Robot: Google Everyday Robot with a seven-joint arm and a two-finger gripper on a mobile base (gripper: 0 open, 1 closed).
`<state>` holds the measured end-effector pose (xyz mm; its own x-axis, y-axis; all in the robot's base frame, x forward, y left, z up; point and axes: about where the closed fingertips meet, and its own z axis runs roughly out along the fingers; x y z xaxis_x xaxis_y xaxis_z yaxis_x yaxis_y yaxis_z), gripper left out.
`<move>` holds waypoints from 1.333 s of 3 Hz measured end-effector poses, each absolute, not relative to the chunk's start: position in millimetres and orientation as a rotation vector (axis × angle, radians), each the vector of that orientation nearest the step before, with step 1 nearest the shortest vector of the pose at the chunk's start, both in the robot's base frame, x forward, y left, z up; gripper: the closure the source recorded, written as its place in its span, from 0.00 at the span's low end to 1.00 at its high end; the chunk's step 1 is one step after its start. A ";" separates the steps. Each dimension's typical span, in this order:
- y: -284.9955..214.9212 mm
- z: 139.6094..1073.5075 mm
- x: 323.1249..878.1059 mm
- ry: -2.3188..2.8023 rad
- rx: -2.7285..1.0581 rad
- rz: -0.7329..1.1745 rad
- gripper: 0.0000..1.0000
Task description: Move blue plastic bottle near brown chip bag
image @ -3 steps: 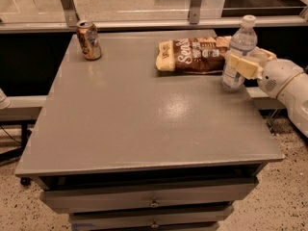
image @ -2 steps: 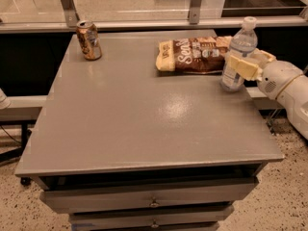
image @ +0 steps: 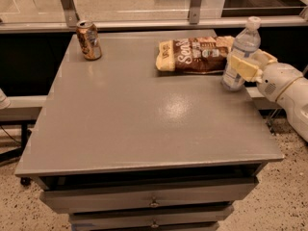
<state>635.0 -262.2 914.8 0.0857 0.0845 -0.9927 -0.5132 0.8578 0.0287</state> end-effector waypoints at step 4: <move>-266.2 924.5 608.0 1.503 -0.455 0.503 0.00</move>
Offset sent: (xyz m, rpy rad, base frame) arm -0.0078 -0.0051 -0.0064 0.0013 0.0376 0.0258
